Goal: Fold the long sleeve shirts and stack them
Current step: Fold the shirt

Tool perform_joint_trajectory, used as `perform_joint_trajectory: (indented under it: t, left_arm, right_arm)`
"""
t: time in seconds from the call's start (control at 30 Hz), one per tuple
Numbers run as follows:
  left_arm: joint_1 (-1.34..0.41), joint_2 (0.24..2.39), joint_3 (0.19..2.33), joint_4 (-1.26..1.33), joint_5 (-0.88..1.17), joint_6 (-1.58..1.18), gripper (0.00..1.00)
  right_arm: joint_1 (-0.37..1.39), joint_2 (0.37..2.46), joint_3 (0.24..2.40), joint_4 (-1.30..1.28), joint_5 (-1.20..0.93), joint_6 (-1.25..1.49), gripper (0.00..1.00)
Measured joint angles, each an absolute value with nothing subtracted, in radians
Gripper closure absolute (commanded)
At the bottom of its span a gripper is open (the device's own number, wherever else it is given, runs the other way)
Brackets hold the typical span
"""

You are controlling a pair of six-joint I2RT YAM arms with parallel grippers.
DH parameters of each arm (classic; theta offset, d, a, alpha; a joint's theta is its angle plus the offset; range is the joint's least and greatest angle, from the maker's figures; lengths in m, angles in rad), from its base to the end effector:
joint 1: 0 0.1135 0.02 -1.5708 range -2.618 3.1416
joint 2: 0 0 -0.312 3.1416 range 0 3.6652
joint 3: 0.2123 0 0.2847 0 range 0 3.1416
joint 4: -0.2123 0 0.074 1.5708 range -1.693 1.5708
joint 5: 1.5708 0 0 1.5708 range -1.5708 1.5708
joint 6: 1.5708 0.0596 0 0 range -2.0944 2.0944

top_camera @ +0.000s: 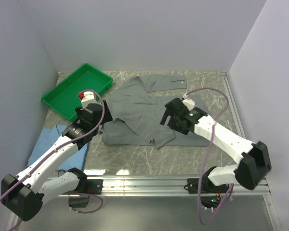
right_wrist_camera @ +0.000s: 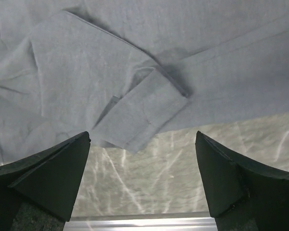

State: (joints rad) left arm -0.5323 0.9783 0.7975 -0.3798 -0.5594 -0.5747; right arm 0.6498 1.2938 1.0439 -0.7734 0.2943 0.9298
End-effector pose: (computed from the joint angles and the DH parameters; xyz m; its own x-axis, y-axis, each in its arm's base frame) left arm 0.2192 -0.0924 0.3151 -0.4079 -0.2945 -0.8643 -0.2130 0.9511 -0.2235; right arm 0.2393 0.1601 0.2910 -0.7742 0.3750 -0.5098 0.2705 0.9243 0.2691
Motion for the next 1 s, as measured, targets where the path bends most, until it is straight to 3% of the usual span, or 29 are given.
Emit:
perform_joint_trajectory:
  t: [0.3, 0.7, 1.0]
  left_arm:
    - [-0.519, 0.974, 0.797, -0.366, -0.586, -0.53, 0.1]
    - [-0.514, 0.9, 0.79, -0.35, -0.601, -0.504, 0.11]
    - [-0.514, 0.887, 0.789, -0.344, -0.601, -0.49, 0.11]
  right_arm:
    - [0.742, 1.625, 1.301, -0.899, 0.385, 1.094, 0.09]
    - [0.796, 1.901, 1.461, -1.057, 0.376, 1.127, 0.18]
    - [0.816, 1.925, 1.471, -1.119, 0.366, 1.109, 0.4]
